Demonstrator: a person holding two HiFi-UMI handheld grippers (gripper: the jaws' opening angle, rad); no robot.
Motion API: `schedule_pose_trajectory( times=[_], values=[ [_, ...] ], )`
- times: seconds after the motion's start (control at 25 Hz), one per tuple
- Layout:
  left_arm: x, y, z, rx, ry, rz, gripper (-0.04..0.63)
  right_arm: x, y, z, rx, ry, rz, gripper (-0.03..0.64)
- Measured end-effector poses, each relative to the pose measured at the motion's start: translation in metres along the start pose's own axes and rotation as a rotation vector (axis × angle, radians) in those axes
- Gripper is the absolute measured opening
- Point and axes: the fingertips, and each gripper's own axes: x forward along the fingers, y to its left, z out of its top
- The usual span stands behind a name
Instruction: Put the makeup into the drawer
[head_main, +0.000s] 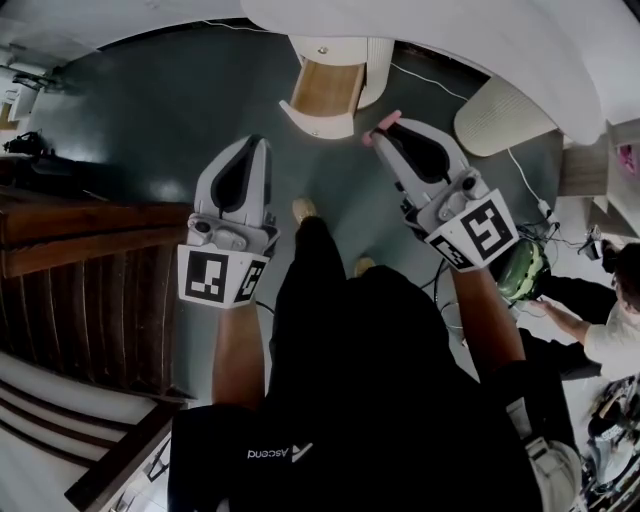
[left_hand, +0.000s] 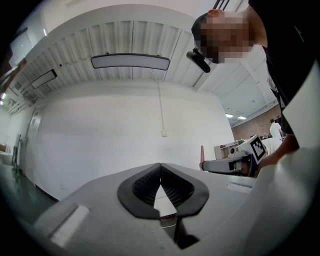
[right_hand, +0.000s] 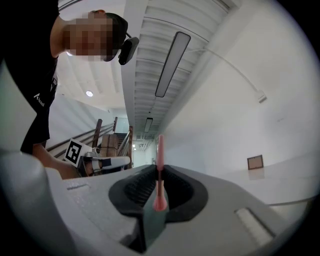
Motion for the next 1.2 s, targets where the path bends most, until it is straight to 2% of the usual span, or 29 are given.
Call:
schedule_pose_trajectory(
  times=[0.28, 0.6, 0.88, 1.2],
  values=[
    [0.035, 0.052, -0.029, 0.003, -0.015, -0.040, 0.011, 0.058, -0.018, -0.027, -0.076, 0.064, -0.014, 0.052],
    [0.083, 0.140, -0.066, -0.024, 0.008, -0.112, 0.011, 0.151, -0.052, -0.067, -0.121, 0.174, -0.047, 0.052],
    [0.119, 0.200, -0.118, -0.077, 0.037, -0.161, 0.011, 0.215, -0.082, -0.135, -0.187, 0.364, -0.062, 0.052],
    [0.154, 0.229, -0.170, -0.129, 0.073, -0.183, 0.011, 0.250, -0.119, -0.217, -0.284, 0.609, -0.036, 0.052]
  ],
)
